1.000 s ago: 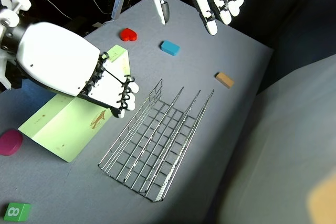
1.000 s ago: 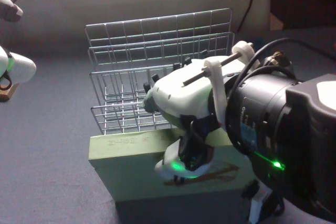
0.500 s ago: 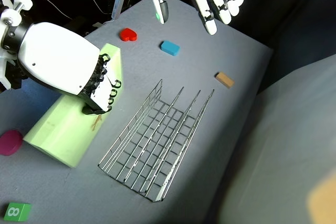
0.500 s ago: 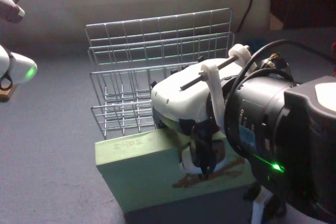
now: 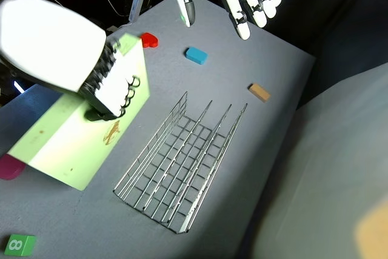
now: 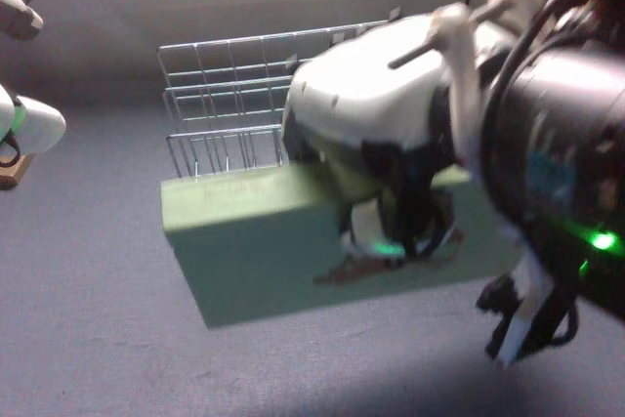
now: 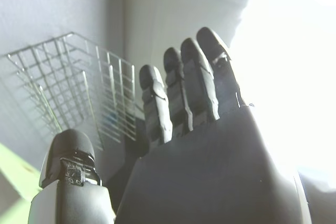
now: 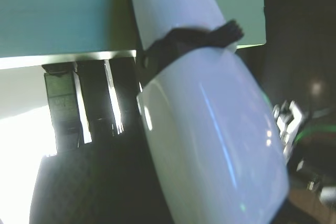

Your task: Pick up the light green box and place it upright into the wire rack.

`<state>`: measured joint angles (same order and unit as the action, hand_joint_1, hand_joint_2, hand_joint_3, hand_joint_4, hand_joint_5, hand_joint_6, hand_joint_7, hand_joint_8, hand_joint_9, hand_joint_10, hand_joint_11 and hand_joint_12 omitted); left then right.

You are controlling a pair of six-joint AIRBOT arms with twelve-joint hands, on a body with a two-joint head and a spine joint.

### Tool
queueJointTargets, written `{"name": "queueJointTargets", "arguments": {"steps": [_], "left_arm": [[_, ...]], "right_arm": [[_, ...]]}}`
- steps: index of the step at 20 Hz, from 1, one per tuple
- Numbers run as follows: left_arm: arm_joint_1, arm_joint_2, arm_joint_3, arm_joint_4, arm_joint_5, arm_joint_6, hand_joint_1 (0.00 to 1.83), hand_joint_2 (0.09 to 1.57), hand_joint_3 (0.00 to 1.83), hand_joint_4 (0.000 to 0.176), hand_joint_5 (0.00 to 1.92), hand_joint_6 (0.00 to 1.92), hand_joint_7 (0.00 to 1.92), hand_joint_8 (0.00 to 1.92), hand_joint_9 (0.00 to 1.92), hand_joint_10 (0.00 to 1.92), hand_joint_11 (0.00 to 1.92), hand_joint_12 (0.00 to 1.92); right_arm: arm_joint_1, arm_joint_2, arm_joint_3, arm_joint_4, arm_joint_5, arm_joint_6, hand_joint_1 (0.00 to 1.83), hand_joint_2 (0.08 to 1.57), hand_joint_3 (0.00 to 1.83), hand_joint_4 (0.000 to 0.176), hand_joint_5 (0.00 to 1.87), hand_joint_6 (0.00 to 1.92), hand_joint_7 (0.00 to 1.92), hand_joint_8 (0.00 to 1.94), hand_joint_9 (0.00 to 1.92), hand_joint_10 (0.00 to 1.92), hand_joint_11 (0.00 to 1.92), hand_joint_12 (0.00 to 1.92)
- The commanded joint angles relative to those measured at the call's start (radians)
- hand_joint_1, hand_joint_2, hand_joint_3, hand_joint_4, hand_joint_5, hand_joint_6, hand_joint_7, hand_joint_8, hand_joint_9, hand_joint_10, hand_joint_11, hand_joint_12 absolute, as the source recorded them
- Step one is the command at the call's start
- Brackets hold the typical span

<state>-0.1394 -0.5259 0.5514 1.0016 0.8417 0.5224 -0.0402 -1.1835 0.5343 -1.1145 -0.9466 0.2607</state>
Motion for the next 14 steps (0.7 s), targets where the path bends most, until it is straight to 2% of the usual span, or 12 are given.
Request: {"name": "queueJointTargets", "arguments": {"steps": [1, 8, 14], "left_arm": [[-0.014, 0.001, 0.001, 0.072, -0.045, 0.006, 0.17, 1.17, 0.00, 0.074, 0.40, 0.01, 0.34, 0.01, 0.25, 0.00, 0.00, 0.73], [-0.017, 0.001, 0.010, 0.067, -0.045, 0.003, 0.17, 1.17, 0.00, 0.074, 0.40, 0.00, 0.33, 0.00, 0.25, 0.00, 0.00, 0.76], [-0.020, 0.001, 0.009, 0.067, -0.037, -0.001, 0.17, 1.17, 0.00, 0.072, 0.42, 0.00, 0.32, 0.00, 0.25, 0.00, 0.00, 0.74]], "right_arm": [[0.025, 0.002, -0.004, -0.084, 0.035, -0.009, 1.35, 1.19, 0.00, 0.000, 0.74, 1.12, 0.88, 1.19, 0.79, 1.47, 0.70, 1.47], [0.124, 0.017, -0.001, -0.156, 0.031, -0.020, 1.36, 1.17, 0.00, 0.000, 0.79, 1.07, 0.90, 1.15, 0.81, 1.44, 0.72, 1.47], [0.147, -0.035, 0.080, -0.172, 0.061, -0.015, 1.36, 1.18, 0.00, 0.000, 0.76, 1.10, 0.90, 1.16, 0.81, 1.44, 0.72, 1.47]]}}
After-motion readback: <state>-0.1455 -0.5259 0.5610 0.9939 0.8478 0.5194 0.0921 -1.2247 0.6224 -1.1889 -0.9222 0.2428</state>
